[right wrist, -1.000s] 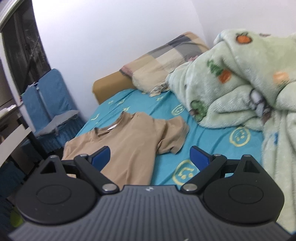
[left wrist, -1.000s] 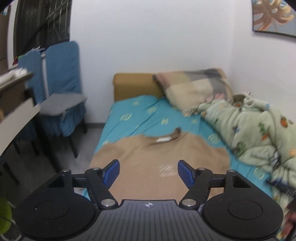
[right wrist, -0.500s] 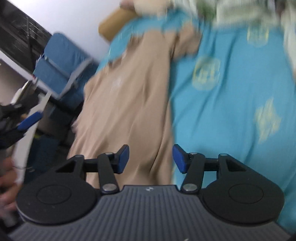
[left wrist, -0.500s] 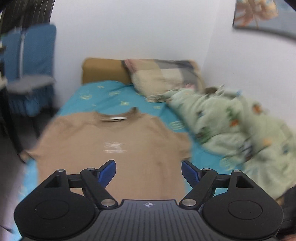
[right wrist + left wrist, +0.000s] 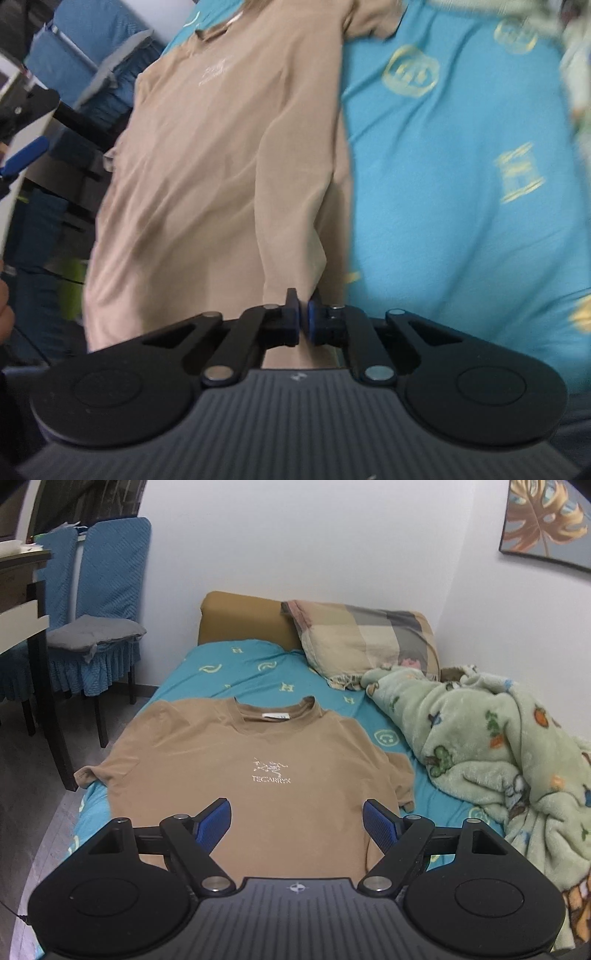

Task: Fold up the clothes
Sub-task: 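Pinch the T-shirt hem with the right gripper and straighten it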

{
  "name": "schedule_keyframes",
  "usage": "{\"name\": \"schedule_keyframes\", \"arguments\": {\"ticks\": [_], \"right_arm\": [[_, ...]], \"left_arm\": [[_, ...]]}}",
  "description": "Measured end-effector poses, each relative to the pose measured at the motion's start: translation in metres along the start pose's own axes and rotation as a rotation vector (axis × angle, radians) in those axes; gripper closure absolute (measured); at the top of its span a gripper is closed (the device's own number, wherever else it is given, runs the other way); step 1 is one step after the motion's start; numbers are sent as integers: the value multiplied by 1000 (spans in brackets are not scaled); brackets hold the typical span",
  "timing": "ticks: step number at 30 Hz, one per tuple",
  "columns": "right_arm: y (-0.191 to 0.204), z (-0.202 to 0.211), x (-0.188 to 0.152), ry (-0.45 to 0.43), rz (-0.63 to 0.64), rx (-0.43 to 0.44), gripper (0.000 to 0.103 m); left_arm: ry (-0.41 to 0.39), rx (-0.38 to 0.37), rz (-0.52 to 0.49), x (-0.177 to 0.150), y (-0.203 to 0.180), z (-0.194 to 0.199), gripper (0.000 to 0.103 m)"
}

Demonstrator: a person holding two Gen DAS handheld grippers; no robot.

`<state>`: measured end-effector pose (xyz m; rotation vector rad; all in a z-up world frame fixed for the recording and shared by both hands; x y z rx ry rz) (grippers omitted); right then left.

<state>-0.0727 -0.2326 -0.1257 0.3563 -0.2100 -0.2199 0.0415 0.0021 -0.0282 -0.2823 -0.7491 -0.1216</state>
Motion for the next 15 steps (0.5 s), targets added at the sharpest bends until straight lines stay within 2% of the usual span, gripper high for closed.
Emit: {"name": "schedule_keyframes", "arguments": {"ticks": [3,7,8,10,11,12,13,14,15], "right_arm": [[-15,26,-3,-9,0,-92,97],[-36,41,-10,-9,-34,-156,96],[-40,45,-11,-22,-51,-149,94],[-42,49,-9,-42,-95,-80,92],[-42,50,-7,-43,-118,-42,86],[-43,52,-5,-52,-135,-13,71],[-41,54,0,-75,-142,9,60],[-39,55,5,-110,-144,29,41],[-39,56,12,-150,-150,48,31]], "left_arm": [[-4,-12,35,0,6,7,23],[-7,-24,66,1,9,16,23],[-9,-23,67,0,9,18,23],[-11,-21,65,-1,8,22,22],[-14,-20,65,-2,8,24,22],[-17,-19,66,-2,7,26,22],[-21,-17,68,-3,7,27,22],[-25,-16,72,-2,6,28,21],[-28,-15,77,-2,5,29,21]]}}
Point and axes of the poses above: each gripper's, at about its wrist camera, not at the fingertips, and z roughly against the way its jaws point, y to its left, x to its top, the point moved 6 cm from there along -z, roughly the way its jaws point, and after that the axes turned 11 degrees about y, right-handed, at the moved point
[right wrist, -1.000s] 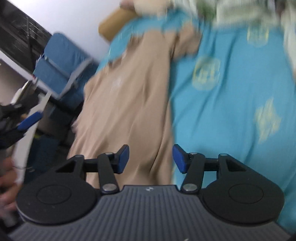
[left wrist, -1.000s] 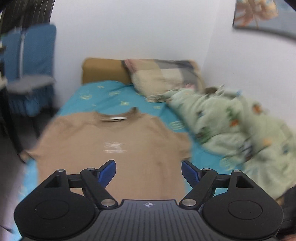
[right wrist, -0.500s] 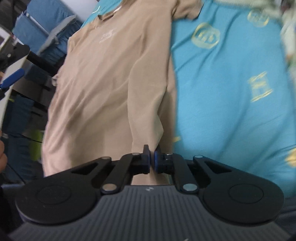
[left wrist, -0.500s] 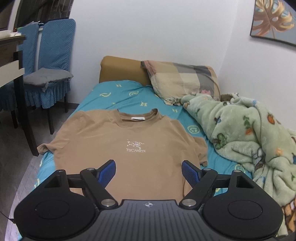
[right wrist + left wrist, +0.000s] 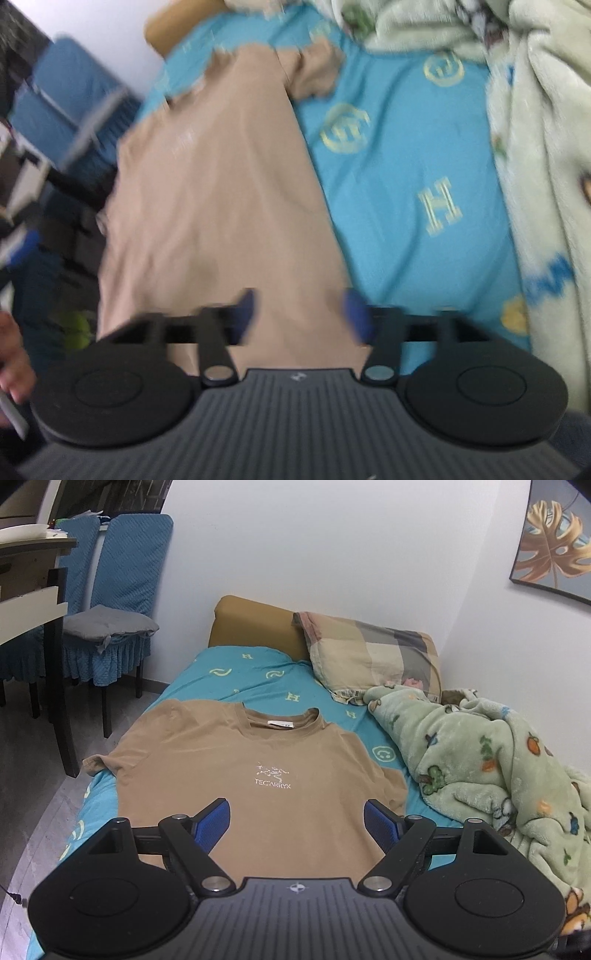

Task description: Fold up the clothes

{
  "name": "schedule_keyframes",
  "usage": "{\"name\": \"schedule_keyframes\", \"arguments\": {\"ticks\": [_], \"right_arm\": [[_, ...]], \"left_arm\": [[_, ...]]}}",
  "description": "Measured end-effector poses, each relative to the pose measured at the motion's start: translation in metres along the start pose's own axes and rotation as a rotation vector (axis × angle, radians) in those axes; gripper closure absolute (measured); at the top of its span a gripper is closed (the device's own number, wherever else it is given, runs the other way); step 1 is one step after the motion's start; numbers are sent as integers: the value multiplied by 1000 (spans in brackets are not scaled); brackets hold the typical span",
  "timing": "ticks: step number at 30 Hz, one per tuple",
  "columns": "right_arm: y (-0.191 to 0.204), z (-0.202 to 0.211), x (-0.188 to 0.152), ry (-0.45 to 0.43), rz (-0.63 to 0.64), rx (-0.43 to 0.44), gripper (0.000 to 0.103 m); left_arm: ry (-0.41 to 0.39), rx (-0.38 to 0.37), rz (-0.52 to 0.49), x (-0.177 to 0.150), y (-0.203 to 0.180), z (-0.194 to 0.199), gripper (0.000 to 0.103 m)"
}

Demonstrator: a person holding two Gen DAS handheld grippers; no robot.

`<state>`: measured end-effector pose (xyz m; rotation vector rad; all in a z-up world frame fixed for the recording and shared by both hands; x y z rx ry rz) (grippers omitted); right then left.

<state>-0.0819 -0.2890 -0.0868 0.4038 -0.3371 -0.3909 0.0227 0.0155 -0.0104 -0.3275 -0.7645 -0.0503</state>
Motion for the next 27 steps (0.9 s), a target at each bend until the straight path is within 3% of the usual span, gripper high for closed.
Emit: {"name": "schedule_keyframes", "arguments": {"ticks": [4,7,12,14,17,22,27], "right_arm": [[4,-24,47,-132,-97,152,31],[-4,-63,97,-238,-261,265,31],[-25,-140,168,-349,-515,359,31],[-28,-170,190,-352,-556,352,31],[-26,-186,219,-470,-543,317,33],[-43,-211,259,-630,-544,279,34],[-52,-224,301,-627,-502,263,35]], "left_arm": [[-12,-4,42,4,1,-2,21],[-2,-12,76,5,4,-10,21],[-5,13,101,11,13,-34,21],[18,16,117,13,19,-49,21],[46,49,121,13,26,-73,21],[86,109,45,9,27,-113,21],[132,102,39,5,30,-148,21]]}}
Point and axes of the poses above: each gripper's, at about its wrist camera, not at the fingertips, and z roughly against the way its jaws point, y to its left, x to its top, the point moved 6 cm from there along -z, roughly the way its jaws point, and after that the axes turned 11 degrees about y, right-handed, at the moved point
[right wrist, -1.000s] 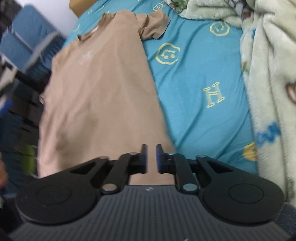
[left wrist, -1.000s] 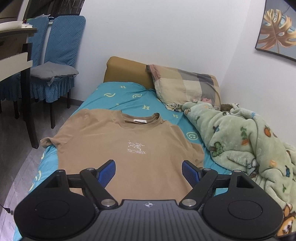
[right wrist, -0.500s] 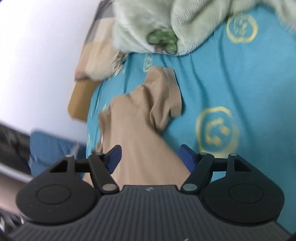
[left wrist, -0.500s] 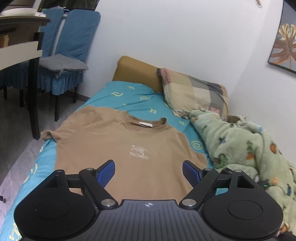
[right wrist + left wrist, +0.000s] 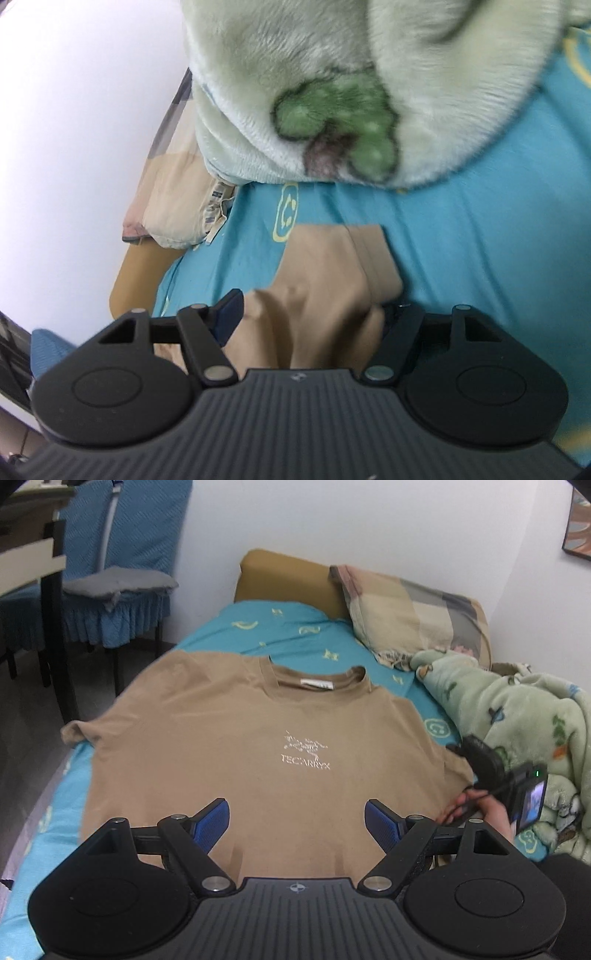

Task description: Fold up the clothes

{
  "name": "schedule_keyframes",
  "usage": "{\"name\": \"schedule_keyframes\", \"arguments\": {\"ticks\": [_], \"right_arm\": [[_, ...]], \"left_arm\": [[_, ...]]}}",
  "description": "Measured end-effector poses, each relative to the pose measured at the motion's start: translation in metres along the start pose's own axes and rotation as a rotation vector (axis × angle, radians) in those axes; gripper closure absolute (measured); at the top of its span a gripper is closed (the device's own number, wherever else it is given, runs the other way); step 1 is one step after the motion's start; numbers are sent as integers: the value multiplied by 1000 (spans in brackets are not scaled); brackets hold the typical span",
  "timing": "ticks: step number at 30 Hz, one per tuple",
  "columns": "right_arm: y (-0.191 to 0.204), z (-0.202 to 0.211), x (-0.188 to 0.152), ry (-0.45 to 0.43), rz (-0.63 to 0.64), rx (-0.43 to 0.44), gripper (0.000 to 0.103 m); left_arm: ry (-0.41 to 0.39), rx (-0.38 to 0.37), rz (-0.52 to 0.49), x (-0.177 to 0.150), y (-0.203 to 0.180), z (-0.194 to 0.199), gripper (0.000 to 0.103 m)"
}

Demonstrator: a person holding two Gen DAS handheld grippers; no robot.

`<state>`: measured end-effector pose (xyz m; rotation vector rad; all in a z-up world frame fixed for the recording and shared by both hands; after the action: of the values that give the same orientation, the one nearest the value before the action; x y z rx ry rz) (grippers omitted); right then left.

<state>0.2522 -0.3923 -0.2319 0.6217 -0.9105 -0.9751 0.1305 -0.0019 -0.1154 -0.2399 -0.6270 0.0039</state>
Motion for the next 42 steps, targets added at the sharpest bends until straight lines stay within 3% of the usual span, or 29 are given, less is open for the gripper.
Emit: {"name": "schedule_keyframes", "arguments": {"ticks": [2,4,5,6,9,12,16,21,25,28,32,36,38,41,42], "right_arm": [[12,-10,6,38,88,-34,41],[27,-16,10,75,193,-72,68],[34,-16,13,74,249,-100,86],[44,-13,16,67,300,-107,96],[71,7,37,-21,399,-111,98],[88,26,64,-100,465,-173,98],[107,41,86,-133,506,-217,98],[160,67,79,-222,609,-237,98],[225,84,41,-268,703,-167,98],[275,74,-13,-266,847,-130,98],[306,31,-98,-167,991,-100,98],[312,-39,-177,2,1148,-112,98],[309,-58,-204,25,1221,-106,98],[304,-66,-225,131,1209,-41,96],[302,-69,-226,176,1200,-33,83]], "left_arm": [[22,6,9,0,3,-12,21],[45,5,35,0,7,-21,21],[52,0,49,1,8,-24,21],[51,-1,57,2,9,-24,21],[37,8,67,6,11,-22,21],[12,9,71,11,11,-14,21],[-33,18,73,18,14,3,21],[-81,29,96,26,29,25,21],[-101,62,145,29,52,34,21],[-104,84,194,31,73,40,21],[-141,119,280,38,102,47,21],[-161,201,328,40,126,44,21],[-157,235,339,41,133,38,21],[-142,237,355,44,138,29,21],[-139,233,355,46,138,27,21]]}}
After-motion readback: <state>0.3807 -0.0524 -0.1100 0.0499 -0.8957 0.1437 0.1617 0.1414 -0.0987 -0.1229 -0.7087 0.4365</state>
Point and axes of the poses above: each gripper's, at about its wrist camera, not at the fingertips, and z roughly against the way its jaws point, y to its left, x to its top, the point moved 6 cm from there along -z, roughly the way its jaws point, and after that the axes turned 11 degrees about y, right-handed, at the moved point
